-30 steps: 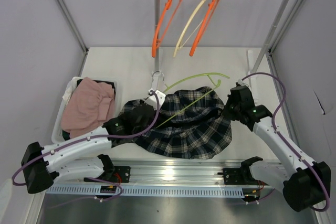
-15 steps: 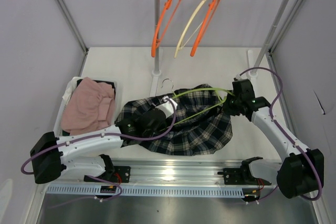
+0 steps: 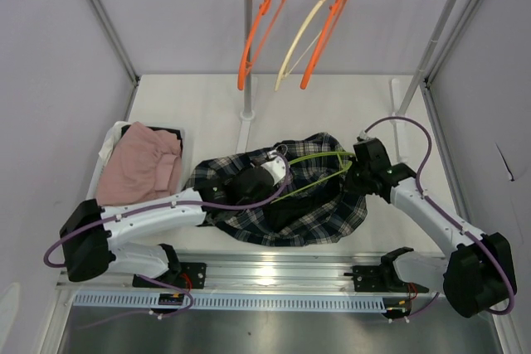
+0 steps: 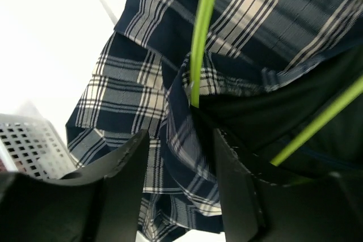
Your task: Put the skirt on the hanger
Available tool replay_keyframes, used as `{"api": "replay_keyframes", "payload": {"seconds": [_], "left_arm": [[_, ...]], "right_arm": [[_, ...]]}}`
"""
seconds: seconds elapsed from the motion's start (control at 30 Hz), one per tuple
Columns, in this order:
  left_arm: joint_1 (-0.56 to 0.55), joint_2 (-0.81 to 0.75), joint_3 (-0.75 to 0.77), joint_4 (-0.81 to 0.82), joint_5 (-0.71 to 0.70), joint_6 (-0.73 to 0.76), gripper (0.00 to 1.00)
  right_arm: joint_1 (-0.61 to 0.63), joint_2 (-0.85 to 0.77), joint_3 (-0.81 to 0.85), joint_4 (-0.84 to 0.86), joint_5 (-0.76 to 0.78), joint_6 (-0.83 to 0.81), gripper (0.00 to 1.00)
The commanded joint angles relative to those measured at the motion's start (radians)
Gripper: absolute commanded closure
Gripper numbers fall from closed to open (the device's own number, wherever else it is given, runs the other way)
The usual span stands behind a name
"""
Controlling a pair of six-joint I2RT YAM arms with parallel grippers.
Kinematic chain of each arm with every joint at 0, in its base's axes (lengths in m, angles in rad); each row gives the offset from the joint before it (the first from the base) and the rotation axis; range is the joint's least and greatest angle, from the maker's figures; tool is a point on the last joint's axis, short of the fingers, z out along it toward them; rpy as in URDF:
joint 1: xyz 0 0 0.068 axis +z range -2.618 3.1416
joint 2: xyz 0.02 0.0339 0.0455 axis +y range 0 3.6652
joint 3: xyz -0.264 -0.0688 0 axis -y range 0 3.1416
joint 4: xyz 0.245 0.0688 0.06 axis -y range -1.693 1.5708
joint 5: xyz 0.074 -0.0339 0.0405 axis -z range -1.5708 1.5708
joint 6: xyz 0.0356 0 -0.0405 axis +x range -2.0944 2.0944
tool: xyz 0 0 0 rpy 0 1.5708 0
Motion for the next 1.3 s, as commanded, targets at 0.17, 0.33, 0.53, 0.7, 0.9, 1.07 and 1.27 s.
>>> {"api": "replay_keyframes", "payload": {"seconds": [0.17,0.33,0.53,0.7,0.9,1.07,1.27], "left_arm": [[0.066,-0.084,0.099,0.045,0.127,-0.174,0.36],[0.235,-0.107,0.087,0.174,0.344,-0.342,0.35],[0.318,0.044,0.134,0.252,0.445,-0.528,0.35],[0.341,0.159,0.198,0.268,0.459,-0.676,0.36],[0.346,0.259,0.222,0.295,0.438,-0.78,0.36],[0.347,0.334,0.239,0.306,0.481,-0.825,0.39],[0.357,0.365,0.228,0.355,0.496,-0.857,0.4]], "right_arm": [[0.044,-0.007,-0.042,0.074,0.037,0.03,1.0],[0.045,-0.006,-0.053,0.081,0.035,0.031,1.0],[0.054,0.002,-0.056,0.094,0.034,0.031,1.0],[0.059,0.007,-0.062,0.098,0.034,0.033,1.0],[0.061,0.001,-0.062,0.097,0.032,0.027,1.0],[0.054,-0.004,-0.065,0.094,0.034,0.019,1.0],[0.053,0.001,-0.062,0.101,0.023,0.016,1.0]]}}
